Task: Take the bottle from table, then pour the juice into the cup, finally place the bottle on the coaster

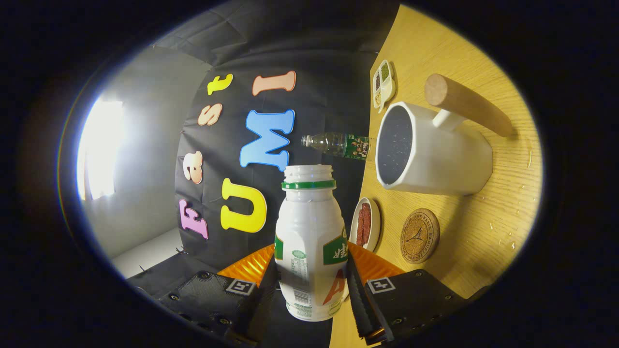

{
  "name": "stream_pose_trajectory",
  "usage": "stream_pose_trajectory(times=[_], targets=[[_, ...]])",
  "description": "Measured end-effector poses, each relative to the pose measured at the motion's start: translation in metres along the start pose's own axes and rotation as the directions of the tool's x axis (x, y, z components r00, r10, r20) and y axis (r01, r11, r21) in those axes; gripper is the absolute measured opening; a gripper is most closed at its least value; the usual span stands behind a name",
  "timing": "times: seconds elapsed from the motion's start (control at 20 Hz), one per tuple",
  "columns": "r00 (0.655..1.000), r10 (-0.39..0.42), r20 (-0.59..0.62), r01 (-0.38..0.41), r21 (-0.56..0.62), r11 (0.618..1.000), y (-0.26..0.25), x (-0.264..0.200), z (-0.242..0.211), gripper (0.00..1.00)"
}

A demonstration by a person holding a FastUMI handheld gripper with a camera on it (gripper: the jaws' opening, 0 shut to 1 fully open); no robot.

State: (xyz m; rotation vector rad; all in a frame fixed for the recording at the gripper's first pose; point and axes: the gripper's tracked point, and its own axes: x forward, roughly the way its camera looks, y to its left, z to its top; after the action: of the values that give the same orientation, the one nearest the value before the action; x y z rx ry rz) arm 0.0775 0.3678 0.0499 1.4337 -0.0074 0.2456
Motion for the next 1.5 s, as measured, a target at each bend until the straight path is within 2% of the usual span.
stream_pose_trajectory(times=[0.5,0.8,1.5], targets=[[1.000,0.029,0.006,-0.029,0.071,0.997,0.0030,0.0015,-0.0012,0.69],[1.000,0.029,0.003,-0.029,0.087,0.996,0.0034,0.0017,0.0000,0.69],[0.999,0.035,0.033,-0.041,0.207,0.977,0.0008,-0.0020,0.0070,0.69]])
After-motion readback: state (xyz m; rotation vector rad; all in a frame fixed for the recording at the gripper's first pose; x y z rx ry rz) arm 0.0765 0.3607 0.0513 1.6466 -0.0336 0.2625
